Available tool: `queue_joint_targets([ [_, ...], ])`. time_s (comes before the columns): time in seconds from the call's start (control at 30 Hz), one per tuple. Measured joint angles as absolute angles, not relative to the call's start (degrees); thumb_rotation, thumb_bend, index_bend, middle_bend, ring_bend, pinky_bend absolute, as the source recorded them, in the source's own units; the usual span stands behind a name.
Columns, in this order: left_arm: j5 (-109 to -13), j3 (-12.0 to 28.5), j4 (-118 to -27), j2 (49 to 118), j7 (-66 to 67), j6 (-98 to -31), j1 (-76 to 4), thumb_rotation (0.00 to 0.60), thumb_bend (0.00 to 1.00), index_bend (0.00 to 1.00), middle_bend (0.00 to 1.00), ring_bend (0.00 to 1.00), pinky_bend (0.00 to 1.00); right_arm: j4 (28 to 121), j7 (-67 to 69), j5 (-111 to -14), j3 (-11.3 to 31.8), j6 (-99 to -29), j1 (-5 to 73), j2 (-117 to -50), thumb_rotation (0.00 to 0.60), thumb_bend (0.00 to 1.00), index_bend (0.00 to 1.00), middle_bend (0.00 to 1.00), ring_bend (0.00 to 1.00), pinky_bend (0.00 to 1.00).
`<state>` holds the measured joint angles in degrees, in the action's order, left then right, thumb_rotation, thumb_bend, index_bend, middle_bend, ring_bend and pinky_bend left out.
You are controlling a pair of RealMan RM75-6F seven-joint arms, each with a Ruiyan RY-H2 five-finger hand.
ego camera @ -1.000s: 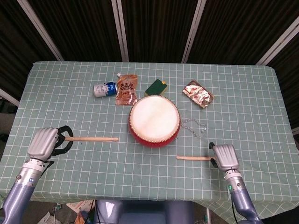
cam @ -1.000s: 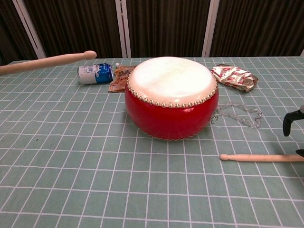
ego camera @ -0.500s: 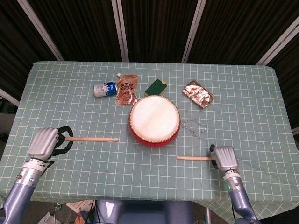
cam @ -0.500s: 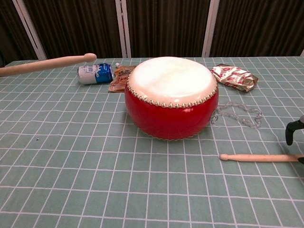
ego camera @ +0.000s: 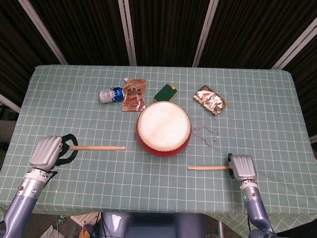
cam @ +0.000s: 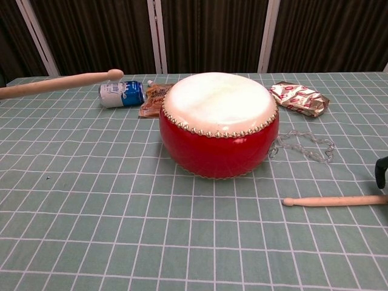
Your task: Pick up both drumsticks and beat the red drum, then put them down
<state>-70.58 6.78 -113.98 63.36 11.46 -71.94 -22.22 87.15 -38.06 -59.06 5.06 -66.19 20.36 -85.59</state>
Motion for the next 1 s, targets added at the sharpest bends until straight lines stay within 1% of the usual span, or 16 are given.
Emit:
queue_joint_targets([
  [0.23, -70.5, 6.8, -113.9, 63.4, 11.5, -71.8, -22.2, 0.600, 0.54, 0.78, 1.00, 1.00, 1.00, 86.5, -38.5, -57.4, 4.9, -65.9, 20.5, -85.7, 0.600, 0.38, 0.46, 1.00, 1.00, 1.00],
  [0.37, -70.5, 6.9, -113.8, 63.4, 11.4, -71.8, -22.2, 0.600, 0.54, 0.78, 1.00, 1.00, 1.00, 86.1, -39.1, -56.5, 4.7, -65.7, 20.7, -85.8, 0.600, 0.39, 0.50, 1.00, 1.00, 1.00],
  [0.47, -70.5, 6.9, -113.8, 63.4, 11.4, -71.8, -22.1, 0.600, 0.54, 0.78, 1.00, 1.00, 1.00, 85.8, -39.2, -56.1, 4.5, -65.6, 20.8, -86.0, 0.600, 0.40, 0.57, 1.00, 1.00, 1.00],
  [0.57, -70.5, 6.9, -113.9, 63.3, 11.5, -71.8, -22.1, 0.600, 0.54, 0.78, 1.00, 1.00, 1.00, 85.6, -39.1, -56.1, 4.3, -65.6, 20.8, -86.1, 0.600, 0.42, 0.66, 1.00, 1.00, 1.00],
  [0.7, -70.5, 6.9, -113.8, 63.3, 11.4, -71.7, -22.1, 0.600, 0.54, 0.78, 1.00, 1.00, 1.00, 85.4, -39.0, -55.9, 4.1, -65.5, 20.8, -86.2, 0.600, 0.48, 0.85, 1.00, 1.00, 1.00],
  [0.73, -70.5, 7.0, -113.8, 63.3, 11.4, -71.7, -22.1, 0.600, 0.54, 0.78, 1.00, 1.00, 1.00, 85.3, -38.9, -55.9, 4.0, -65.5, 20.9, -86.1, 0.600, 0.50, 0.88, 1.00, 1.00, 1.00],
  [0.9, -70.4, 7.0, -113.8, 63.3, 11.4, -71.7, -22.1, 0.600, 0.54, 0.78, 1.00, 1.00, 1.00, 85.8, -40.0, -56.4, 3.8, -65.9, 21.2, -85.2, 0.600, 0.57, 0.93, 1.00, 1.00, 1.00],
  [1.0, -70.2, 7.1, -113.6, 63.3, 11.4, -71.5, -22.2, 0.600, 0.54, 0.78, 1.00, 1.00, 1.00, 88.3, -40.0, -57.2, 4.3, -66.4, 21.6, -83.0, 0.600, 0.59, 0.94, 1.00, 1.00, 1.00],
])
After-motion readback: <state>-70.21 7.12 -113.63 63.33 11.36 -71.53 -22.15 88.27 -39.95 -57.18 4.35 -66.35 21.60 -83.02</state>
